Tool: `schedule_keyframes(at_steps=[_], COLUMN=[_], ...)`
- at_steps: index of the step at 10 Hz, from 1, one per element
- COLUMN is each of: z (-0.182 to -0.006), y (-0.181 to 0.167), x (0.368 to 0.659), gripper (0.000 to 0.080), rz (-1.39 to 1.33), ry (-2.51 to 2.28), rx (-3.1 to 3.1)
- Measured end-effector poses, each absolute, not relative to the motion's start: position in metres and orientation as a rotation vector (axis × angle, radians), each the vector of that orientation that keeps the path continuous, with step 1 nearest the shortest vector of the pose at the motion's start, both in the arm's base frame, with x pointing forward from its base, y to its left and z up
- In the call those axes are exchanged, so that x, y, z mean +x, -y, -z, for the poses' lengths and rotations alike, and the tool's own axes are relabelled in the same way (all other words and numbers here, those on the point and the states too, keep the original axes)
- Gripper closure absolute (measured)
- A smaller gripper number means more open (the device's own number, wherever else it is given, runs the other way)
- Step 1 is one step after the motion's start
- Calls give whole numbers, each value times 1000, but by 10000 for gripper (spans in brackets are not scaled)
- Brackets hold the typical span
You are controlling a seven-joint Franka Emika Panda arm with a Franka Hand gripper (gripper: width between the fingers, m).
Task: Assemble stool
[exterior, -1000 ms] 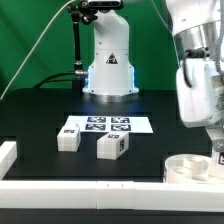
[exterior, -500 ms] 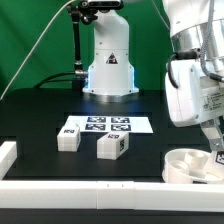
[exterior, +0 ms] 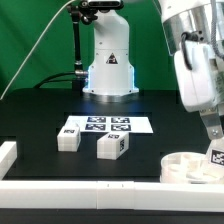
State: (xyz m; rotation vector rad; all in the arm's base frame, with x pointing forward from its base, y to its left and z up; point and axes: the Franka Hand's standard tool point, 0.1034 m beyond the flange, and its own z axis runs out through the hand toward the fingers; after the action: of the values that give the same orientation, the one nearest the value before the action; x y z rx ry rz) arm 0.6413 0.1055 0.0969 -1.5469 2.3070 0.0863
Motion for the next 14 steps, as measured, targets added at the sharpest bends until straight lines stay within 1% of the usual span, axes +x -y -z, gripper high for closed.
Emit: schedule_keyframes(at_steps=[1, 2, 6, 7, 8, 9, 11, 12, 14], z=[-102, -103, -101, -99, -94, -93, -90, -89, -88], y=[-90, -84, -87, -85, -76, -59, -16, 2, 1], x=[643, 645, 644, 640, 631, 627, 623, 621, 621], gripper=[151, 151, 150, 150, 150, 150, 150, 150, 150], rz=[-66, -78, -79, -89, -138, -147, -98, -89, -91], ry=[-2243, -2247, -2247, -2186, -2086, -1995, -1757, -1715, -1716], rx=[-1629, -1628, -1632, -1732, -1890, -1989, -2195, -2228, -2223])
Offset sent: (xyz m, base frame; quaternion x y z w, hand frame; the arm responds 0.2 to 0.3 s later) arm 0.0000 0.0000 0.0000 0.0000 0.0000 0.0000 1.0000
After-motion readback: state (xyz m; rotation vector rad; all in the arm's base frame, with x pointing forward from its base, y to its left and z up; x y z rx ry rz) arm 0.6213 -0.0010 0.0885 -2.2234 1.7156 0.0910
